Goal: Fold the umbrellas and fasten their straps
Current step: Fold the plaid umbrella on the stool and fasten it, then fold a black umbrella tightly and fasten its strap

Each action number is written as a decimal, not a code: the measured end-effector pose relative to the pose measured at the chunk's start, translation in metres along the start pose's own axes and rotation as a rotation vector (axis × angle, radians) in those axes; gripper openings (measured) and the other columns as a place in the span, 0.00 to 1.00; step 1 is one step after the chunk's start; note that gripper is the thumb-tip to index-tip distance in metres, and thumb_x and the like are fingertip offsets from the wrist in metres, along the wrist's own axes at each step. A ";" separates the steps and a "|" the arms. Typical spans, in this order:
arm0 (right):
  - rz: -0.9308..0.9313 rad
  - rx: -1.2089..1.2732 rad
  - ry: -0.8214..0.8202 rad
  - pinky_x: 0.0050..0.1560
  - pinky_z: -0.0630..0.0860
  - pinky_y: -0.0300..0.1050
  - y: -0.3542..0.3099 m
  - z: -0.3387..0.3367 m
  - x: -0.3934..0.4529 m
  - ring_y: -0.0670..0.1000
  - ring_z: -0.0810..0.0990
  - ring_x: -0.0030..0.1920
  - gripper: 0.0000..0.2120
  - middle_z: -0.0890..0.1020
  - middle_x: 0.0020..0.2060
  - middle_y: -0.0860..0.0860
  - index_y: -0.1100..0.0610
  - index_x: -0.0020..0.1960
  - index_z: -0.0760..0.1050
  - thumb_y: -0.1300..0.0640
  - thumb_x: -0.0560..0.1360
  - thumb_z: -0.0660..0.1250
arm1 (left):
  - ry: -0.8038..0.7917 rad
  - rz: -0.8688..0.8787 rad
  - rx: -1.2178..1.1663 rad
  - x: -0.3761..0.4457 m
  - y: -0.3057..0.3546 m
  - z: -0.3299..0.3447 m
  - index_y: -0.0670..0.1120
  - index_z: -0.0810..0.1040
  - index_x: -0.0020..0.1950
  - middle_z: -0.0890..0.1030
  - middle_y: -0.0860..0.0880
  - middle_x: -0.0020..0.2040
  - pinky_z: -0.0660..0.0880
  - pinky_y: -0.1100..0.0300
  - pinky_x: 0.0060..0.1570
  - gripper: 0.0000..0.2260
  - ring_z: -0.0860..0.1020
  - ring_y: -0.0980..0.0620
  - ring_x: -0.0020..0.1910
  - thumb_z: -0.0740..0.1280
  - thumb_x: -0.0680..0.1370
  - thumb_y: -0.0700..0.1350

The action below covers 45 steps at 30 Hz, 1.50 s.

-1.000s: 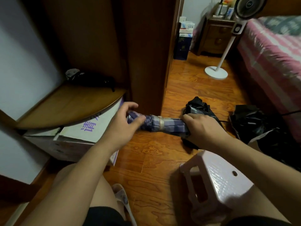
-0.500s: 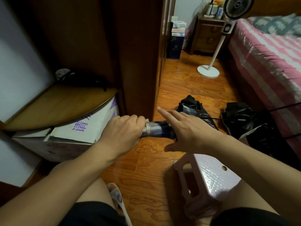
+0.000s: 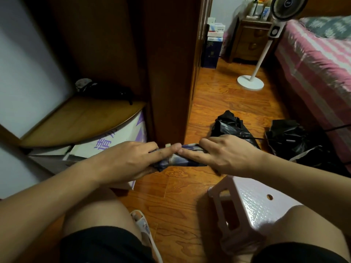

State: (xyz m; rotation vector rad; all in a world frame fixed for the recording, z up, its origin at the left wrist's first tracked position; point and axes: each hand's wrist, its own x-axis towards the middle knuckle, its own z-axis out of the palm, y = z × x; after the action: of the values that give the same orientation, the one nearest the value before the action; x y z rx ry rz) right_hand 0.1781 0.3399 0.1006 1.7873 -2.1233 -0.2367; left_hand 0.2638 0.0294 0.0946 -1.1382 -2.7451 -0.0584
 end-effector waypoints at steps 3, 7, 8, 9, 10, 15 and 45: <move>-0.056 0.030 0.023 0.33 0.76 0.56 0.008 0.007 0.008 0.56 0.73 0.38 0.27 0.75 0.45 0.57 0.52 0.84 0.47 0.60 0.87 0.51 | -0.012 -0.208 -0.292 -0.007 -0.005 0.004 0.57 0.51 0.83 0.79 0.52 0.64 0.76 0.65 0.54 0.38 0.78 0.58 0.56 0.70 0.80 0.52; -0.053 0.037 0.081 0.35 0.78 0.54 0.026 0.023 0.018 0.56 0.78 0.43 0.26 0.78 0.49 0.57 0.62 0.81 0.58 0.57 0.86 0.59 | 0.119 -0.592 -0.851 -0.020 -0.013 0.000 0.57 0.77 0.69 0.82 0.59 0.61 0.74 0.71 0.57 0.28 0.79 0.65 0.59 0.79 0.72 0.41; -0.012 0.057 0.107 0.36 0.80 0.53 0.033 0.027 0.025 0.56 0.79 0.44 0.25 0.79 0.51 0.57 0.63 0.78 0.63 0.54 0.85 0.60 | 0.147 -0.680 -0.961 -0.024 -0.019 0.001 0.57 0.80 0.65 0.83 0.56 0.58 0.77 0.69 0.55 0.25 0.81 0.61 0.57 0.79 0.72 0.39; 0.042 0.094 0.112 0.36 0.80 0.52 0.038 0.030 0.036 0.55 0.81 0.44 0.23 0.79 0.52 0.55 0.63 0.75 0.68 0.52 0.84 0.61 | 0.198 -0.771 -1.038 -0.029 -0.027 0.005 0.57 0.81 0.61 0.85 0.52 0.56 0.80 0.66 0.51 0.23 0.83 0.55 0.53 0.78 0.72 0.37; 0.106 0.143 0.089 0.36 0.81 0.51 0.041 0.035 0.050 0.54 0.82 0.43 0.22 0.79 0.53 0.54 0.60 0.72 0.70 0.50 0.83 0.62 | 0.282 -0.868 -1.078 -0.033 -0.034 0.013 0.57 0.81 0.60 0.84 0.47 0.55 0.81 0.62 0.46 0.21 0.84 0.50 0.50 0.77 0.73 0.36; 0.516 0.435 -0.093 0.39 0.75 0.50 0.044 0.077 0.147 0.52 0.78 0.43 0.10 0.78 0.52 0.48 0.50 0.59 0.72 0.47 0.81 0.65 | 1.299 -1.586 -1.144 -0.057 -0.089 0.060 0.45 0.72 0.70 0.80 0.46 0.54 0.79 0.55 0.42 0.17 0.81 0.50 0.39 0.64 0.82 0.35; 0.540 0.101 -0.189 0.59 0.75 0.59 0.084 0.241 0.453 0.65 0.66 0.68 0.30 0.64 0.71 0.60 0.50 0.83 0.52 0.58 0.84 0.57 | 0.204 -1.643 -0.195 -0.096 -0.192 0.127 0.51 0.75 0.74 0.65 0.46 0.79 0.59 0.44 0.77 0.21 0.59 0.44 0.78 0.62 0.81 0.49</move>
State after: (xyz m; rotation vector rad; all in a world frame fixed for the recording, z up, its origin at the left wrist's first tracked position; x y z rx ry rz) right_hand -0.0524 -0.1103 -0.0203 1.2079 -2.6976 -0.1615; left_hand 0.1772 -0.1611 -0.0412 1.2152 -2.6354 -0.5616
